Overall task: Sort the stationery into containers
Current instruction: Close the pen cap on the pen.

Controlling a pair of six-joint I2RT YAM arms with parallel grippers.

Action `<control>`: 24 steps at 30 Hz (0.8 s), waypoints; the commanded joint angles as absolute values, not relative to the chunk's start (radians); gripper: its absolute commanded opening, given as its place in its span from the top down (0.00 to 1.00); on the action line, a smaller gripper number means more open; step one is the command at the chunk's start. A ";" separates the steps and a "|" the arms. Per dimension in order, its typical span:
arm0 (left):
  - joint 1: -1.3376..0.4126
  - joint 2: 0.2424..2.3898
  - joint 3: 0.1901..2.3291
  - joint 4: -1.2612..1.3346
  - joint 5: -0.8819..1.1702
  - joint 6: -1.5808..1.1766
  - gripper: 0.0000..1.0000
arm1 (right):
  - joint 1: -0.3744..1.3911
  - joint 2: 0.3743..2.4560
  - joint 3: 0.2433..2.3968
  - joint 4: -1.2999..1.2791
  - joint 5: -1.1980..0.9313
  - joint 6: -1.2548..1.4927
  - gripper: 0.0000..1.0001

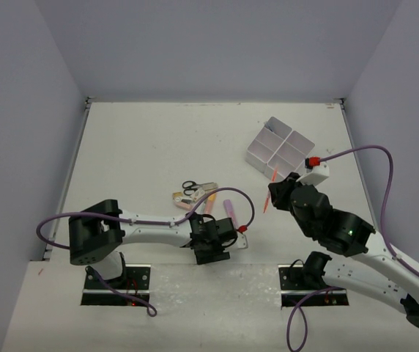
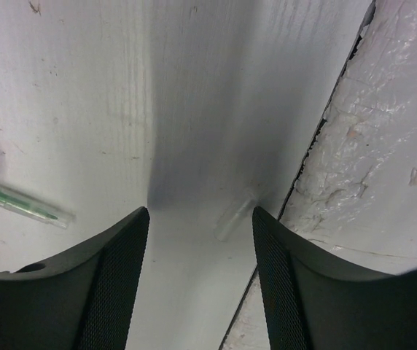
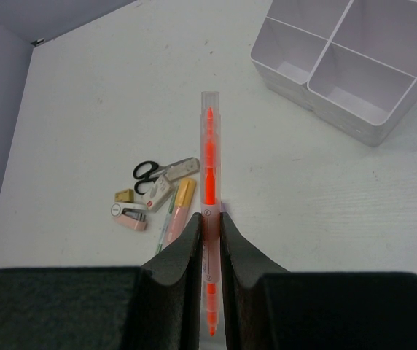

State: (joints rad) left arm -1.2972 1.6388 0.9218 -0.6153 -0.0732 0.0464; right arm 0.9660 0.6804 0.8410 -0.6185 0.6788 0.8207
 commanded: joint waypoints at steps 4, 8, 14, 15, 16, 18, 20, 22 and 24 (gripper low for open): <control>-1.292 1.651 0.922 -0.591 -0.043 0.067 0.48 | 0.961 0.690 0.837 -0.589 0.697 0.812 1.00; -1.293 1.654 0.922 -0.595 -0.030 0.070 0.51 | 0.961 0.689 0.837 -0.589 0.695 0.813 1.00; -1.293 1.689 0.934 -0.601 -0.032 0.069 0.61 | 0.962 0.686 0.836 -0.589 0.696 0.815 1.00; -1.293 1.700 0.939 -0.602 -0.033 0.068 0.65 | 0.961 0.685 0.835 -0.589 0.696 0.813 1.00; -1.294 1.712 0.942 -0.603 -0.034 0.067 0.68 | 0.960 0.683 0.833 -0.589 0.697 0.814 1.00; -1.295 1.735 0.949 -0.605 -0.034 0.065 0.72 | 0.960 0.678 0.831 -0.589 0.699 0.814 1.00; -1.294 1.749 0.955 -0.607 -0.040 0.062 0.78 | 0.960 0.675 0.831 -0.589 0.698 0.812 1.00; -1.294 1.758 0.958 -0.609 -0.047 0.057 0.87 | 0.960 0.673 0.830 -0.589 0.698 0.811 1.00; -1.293 1.761 0.957 -0.609 -0.051 0.055 0.96 | 0.959 0.669 0.830 -0.589 0.697 0.811 1.00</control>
State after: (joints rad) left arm -1.2982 1.6963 0.9745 -0.6239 -0.0287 0.0448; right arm 0.9627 0.6819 0.8410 -0.6128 0.6792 0.8182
